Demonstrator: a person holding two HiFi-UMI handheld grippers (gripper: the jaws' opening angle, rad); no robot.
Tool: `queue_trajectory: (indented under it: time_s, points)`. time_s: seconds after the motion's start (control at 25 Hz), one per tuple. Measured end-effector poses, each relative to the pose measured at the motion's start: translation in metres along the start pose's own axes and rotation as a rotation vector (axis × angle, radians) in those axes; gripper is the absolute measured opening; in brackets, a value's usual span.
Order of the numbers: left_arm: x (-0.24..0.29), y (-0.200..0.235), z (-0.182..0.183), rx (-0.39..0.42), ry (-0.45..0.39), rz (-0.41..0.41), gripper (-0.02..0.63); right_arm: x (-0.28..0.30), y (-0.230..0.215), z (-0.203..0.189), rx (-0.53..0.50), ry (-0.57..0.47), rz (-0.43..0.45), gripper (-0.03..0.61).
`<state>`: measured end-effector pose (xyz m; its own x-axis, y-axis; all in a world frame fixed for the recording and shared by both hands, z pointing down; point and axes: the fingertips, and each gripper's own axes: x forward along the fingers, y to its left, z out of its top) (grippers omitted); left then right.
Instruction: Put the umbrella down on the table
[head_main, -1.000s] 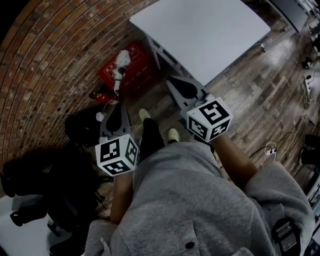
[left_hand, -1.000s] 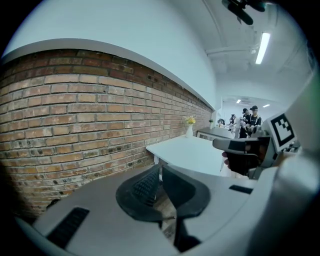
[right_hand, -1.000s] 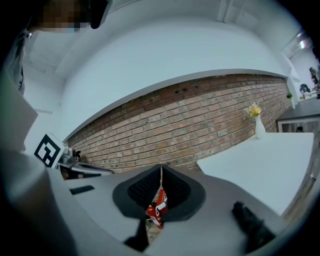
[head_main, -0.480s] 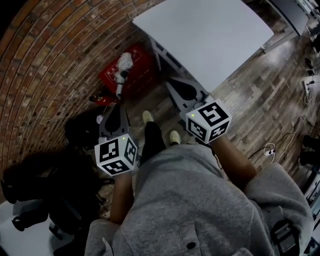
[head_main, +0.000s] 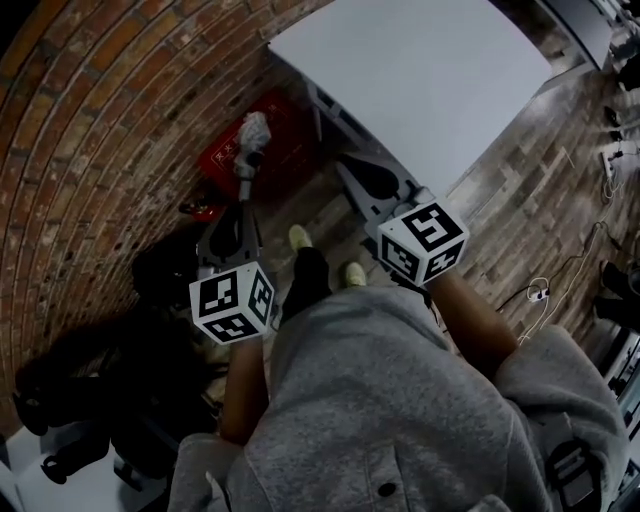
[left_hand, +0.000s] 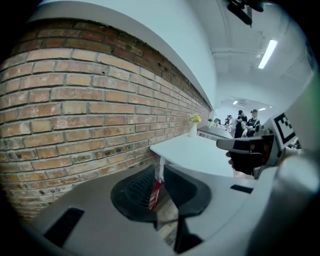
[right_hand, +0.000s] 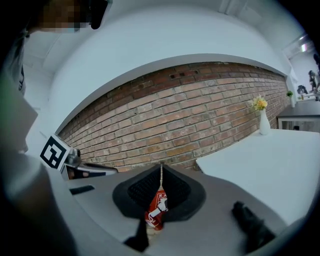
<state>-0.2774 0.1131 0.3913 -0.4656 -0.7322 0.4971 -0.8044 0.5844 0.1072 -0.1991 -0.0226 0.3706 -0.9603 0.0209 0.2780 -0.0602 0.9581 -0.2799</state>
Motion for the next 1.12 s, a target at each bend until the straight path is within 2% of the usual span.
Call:
queue_trajectory:
  time_s: [0.04, 0.08, 0.32, 0.4, 0.48, 0.6, 0.68, 0.96, 1.12]
  points:
    - [0.008, 0.002, 0.001, 0.000, 0.010, -0.020, 0.064, 0.005, -0.002, 0.001, -0.001, 0.005, -0.006, 0.029]
    - [0.016, 0.003, 0.002, -0.002, 0.020, -0.040, 0.130, 0.011, -0.004, 0.002, -0.001, 0.008, -0.013, 0.029]
    - [0.057, 0.016, 0.013, 0.000, 0.059, -0.148, 0.212, 0.039, -0.016, 0.009, 0.021, 0.013, -0.065, 0.029]
    - [0.067, 0.014, 0.018, 0.008, 0.045, -0.217, 0.318, 0.045, -0.019, 0.012, 0.027, 0.011, -0.088, 0.029]
    - [0.074, 0.012, 0.021, 0.052, 0.030, -0.274, 0.345, 0.051, -0.021, 0.014, 0.029, 0.007, -0.108, 0.029]
    - [0.087, 0.017, 0.010, 0.180, 0.070, -0.286, 0.356, 0.059, -0.020, 0.016, 0.032, 0.005, -0.134, 0.029]
    - [0.097, 0.027, 0.001, 0.227, 0.103, -0.274, 0.356, 0.063, -0.020, 0.016, 0.033, 0.003, -0.154, 0.029]
    - [0.145, 0.076, -0.036, 0.174, 0.230, -0.277, 0.354, 0.080, -0.018, 0.010, 0.028, 0.013, -0.210, 0.029]
    - [0.186, 0.102, -0.062, 0.114, 0.308, -0.267, 0.356, 0.084, -0.018, 0.004, 0.028, 0.030, -0.250, 0.029]
